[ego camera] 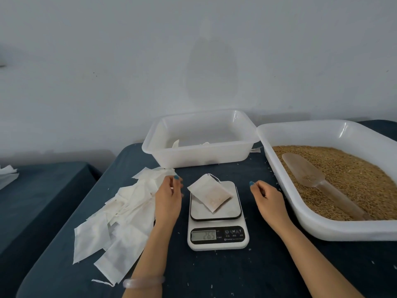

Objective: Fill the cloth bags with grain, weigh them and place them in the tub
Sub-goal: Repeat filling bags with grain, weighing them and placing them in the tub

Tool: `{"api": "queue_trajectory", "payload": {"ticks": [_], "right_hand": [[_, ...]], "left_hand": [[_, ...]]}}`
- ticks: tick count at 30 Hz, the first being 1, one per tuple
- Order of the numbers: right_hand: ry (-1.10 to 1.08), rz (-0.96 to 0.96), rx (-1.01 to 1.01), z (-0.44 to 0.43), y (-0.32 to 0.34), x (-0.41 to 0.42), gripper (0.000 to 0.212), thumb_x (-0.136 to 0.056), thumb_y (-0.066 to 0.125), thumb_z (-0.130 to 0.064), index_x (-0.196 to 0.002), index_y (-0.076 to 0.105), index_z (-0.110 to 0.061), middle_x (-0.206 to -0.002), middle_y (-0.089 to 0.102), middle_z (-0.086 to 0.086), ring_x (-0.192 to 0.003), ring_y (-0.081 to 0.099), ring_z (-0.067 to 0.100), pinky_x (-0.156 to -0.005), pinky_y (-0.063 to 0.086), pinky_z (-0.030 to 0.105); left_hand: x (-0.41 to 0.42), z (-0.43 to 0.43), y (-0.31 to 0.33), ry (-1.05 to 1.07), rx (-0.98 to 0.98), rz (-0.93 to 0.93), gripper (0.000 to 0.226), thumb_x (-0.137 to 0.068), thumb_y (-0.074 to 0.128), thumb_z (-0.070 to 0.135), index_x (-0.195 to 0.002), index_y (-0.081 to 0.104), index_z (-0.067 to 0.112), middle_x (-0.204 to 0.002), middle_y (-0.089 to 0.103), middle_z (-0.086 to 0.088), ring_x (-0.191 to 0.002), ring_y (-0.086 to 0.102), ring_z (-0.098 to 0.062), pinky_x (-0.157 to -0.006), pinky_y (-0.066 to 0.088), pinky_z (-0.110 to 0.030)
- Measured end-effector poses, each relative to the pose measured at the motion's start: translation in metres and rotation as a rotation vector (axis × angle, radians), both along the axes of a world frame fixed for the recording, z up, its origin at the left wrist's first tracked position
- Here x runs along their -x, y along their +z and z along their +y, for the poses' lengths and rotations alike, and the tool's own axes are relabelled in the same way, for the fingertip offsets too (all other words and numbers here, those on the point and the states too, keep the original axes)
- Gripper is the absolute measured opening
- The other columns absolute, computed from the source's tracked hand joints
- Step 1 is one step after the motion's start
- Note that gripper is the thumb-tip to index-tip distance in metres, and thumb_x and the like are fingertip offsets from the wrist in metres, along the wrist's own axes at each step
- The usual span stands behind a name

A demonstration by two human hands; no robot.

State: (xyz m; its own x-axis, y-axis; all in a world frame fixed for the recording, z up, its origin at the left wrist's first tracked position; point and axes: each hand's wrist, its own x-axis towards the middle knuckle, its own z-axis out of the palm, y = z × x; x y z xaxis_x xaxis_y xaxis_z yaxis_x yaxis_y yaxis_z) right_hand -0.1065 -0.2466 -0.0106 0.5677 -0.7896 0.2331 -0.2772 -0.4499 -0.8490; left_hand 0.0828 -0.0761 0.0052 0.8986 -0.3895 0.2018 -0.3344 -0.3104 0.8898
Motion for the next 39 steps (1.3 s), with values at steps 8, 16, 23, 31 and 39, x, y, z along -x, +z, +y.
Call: {"api": "queue_trajectory", "payload": {"ticks": [8,16,23,31,39], "right_hand": [[0.001,0.039,0.005,0.001,0.0,0.0,0.036,-0.101,0.049,-0.031,-0.07,0.049,-0.012,-0.058,0.046,0.001,-0.052,0.041,0.01,-0.052,0.033,0.025],[-0.01,0.177,0.107,0.004,-0.003,-0.004,0.028,-0.101,0.048,-0.034,-0.076,0.055,-0.022,-0.068,0.065,-0.007,-0.056,0.06,0.004,-0.055,0.04,0.02],[-0.004,0.171,0.103,0.003,-0.004,-0.004,0.028,-0.1,0.049,-0.035,-0.075,0.056,-0.023,-0.068,0.065,-0.006,-0.056,0.061,0.006,-0.056,0.045,0.022],[0.014,0.136,0.066,0.004,-0.002,-0.001,0.031,-0.1,0.049,-0.035,-0.072,0.056,-0.021,-0.066,0.066,-0.006,-0.056,0.06,0.005,-0.056,0.043,0.023],[0.007,0.17,0.095,0.004,-0.003,-0.002,0.033,-0.099,0.051,-0.033,-0.068,0.052,-0.023,-0.063,0.061,-0.006,-0.057,0.057,0.002,-0.05,0.033,0.015]], "left_hand": [[0.009,0.001,0.002,-0.097,-0.291,-0.1,0.035,-0.105,0.037,0.019,-0.083,0.057,0.001,-0.075,0.06,-0.011,-0.068,0.05,-0.02,-0.061,0.038,-0.029],[0.017,0.002,0.006,-0.155,-0.307,-0.16,0.041,-0.106,0.034,0.021,-0.073,0.057,0.023,-0.066,0.061,0.003,-0.07,0.063,-0.022,-0.069,0.049,-0.034],[0.013,-0.005,0.003,-0.175,-0.234,-0.206,0.051,-0.104,0.027,0.05,-0.092,0.069,0.025,-0.091,0.064,0.008,-0.085,0.058,-0.009,-0.077,0.044,-0.032],[0.015,-0.028,0.027,-0.378,-0.282,-0.128,0.009,-0.087,0.062,0.046,-0.08,0.064,0.042,-0.076,0.067,0.018,-0.071,0.061,-0.002,-0.063,0.047,-0.024],[-0.044,-0.065,0.126,-0.093,-0.132,-0.427,0.013,-0.093,0.059,0.041,-0.09,0.072,0.042,-0.079,0.071,0.017,-0.072,0.066,-0.007,-0.063,0.047,-0.025]]}}
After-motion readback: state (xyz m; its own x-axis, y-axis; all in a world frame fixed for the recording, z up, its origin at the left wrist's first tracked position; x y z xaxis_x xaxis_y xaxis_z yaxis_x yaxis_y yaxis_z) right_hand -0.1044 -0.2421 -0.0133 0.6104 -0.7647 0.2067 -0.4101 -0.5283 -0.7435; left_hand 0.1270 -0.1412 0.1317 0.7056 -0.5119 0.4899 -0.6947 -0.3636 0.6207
